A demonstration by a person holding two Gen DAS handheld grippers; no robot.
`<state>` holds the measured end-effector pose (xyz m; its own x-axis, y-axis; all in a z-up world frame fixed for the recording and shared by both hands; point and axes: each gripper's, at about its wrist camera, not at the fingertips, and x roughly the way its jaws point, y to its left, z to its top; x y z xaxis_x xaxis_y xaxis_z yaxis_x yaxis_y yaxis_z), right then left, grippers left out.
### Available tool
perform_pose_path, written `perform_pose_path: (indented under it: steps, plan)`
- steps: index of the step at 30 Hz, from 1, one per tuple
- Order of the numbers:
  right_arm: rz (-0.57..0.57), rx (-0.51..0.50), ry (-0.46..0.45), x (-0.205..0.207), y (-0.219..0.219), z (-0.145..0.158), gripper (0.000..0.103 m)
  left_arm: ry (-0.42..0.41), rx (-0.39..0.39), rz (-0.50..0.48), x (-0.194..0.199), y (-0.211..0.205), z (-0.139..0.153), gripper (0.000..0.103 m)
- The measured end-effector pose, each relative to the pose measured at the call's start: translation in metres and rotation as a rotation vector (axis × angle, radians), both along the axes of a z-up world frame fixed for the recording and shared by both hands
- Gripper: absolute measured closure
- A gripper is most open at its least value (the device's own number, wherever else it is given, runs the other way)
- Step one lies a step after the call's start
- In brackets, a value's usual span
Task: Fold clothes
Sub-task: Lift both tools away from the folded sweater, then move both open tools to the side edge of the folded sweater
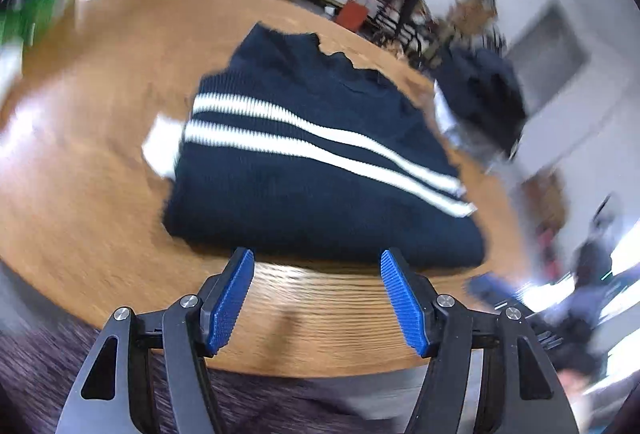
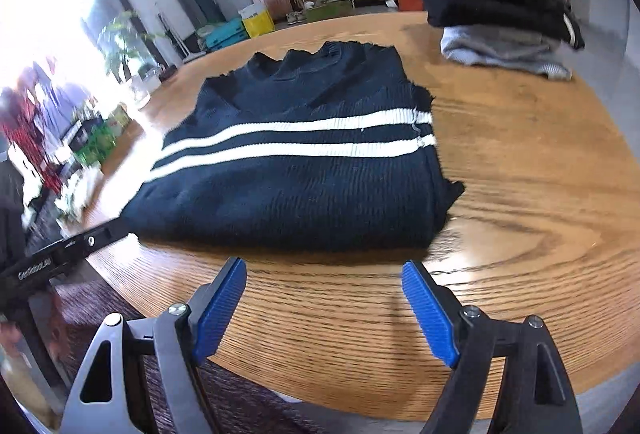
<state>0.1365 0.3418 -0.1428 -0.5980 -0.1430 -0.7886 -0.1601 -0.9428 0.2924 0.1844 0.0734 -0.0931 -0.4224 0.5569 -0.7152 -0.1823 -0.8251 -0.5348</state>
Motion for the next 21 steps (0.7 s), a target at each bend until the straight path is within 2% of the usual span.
perform_pose_path:
  steps: [1, 6, 12, 16, 21]
  plan:
    - [-0.007, -0.04, 0.0, -0.001, 0.002, -0.002, 0.02, -0.03, 0.052, 0.018, 0.0, -0.005, -0.003, 0.036]
    - [-0.037, -0.204, -0.023, -0.003, 0.008, -0.017, 0.02, -0.091, 0.13, 0.086, 0.003, -0.018, -0.014, 0.036]
    - [-0.002, -0.203, -0.02, -0.007, -0.007, -0.019, 0.019, -0.15, 0.193, 0.13, -0.002, -0.019, -0.025, 0.036]
    - [0.052, -0.176, -0.012, -0.011, -0.022, -0.015, 0.019, -0.192, 0.216, 0.199, -0.005, -0.016, -0.03, 0.036]
    - [0.064, -0.172, -0.02, -0.013, -0.027, -0.018, 0.02, -0.245, 0.244, 0.286, -0.008, -0.012, -0.037, 0.036]
